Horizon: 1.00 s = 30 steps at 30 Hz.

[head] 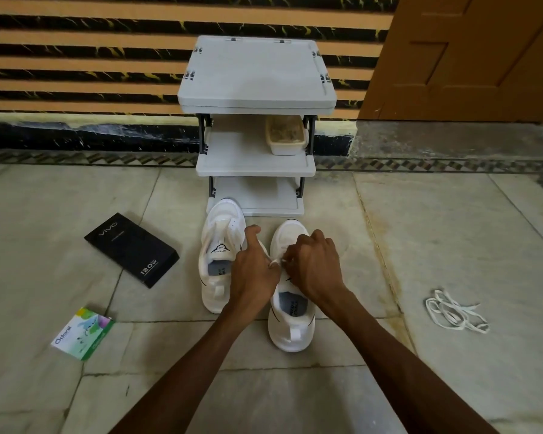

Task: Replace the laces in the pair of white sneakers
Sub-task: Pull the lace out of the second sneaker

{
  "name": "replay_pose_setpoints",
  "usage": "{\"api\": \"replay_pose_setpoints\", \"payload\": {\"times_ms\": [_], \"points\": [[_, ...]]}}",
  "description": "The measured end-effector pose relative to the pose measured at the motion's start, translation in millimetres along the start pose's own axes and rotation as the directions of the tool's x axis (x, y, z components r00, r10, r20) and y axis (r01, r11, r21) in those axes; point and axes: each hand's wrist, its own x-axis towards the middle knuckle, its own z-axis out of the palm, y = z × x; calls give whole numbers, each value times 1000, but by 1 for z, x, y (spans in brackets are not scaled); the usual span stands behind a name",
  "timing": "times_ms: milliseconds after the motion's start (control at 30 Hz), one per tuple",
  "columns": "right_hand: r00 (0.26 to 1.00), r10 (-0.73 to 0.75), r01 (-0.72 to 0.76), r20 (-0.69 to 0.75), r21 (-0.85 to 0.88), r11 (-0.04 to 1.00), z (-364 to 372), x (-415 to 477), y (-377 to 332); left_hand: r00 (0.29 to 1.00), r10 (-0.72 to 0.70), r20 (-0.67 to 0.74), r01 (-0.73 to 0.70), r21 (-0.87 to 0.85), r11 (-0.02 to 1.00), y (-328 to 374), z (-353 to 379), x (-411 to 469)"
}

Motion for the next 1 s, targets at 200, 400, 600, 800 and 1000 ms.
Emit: {"api": "replay_pose_setpoints", "payload": {"times_ms": [200,400,600,800,1000], "points": [[813,571,-184,-114,880,437,-40,17,24,1000,0,1,0,-8,1000,-5,-3,-4],[801,377,-133,465,752,-646,-63,33,45,1000,-11,0,11,-4,1000,-5,-1,-4],[944,163,-247,287,290,925,-16,10,10,999,-39,7,39,-17,999,-4,-1,-4],[954,299,-212,-32,633,744,-22,9,7,1000,-21,-3,21,-9,1000,-7,-3,-5],[910,397,-244,-120,618,747,-53,25,34,999,52,14,-54,148,988,-6,1,-4]]}}
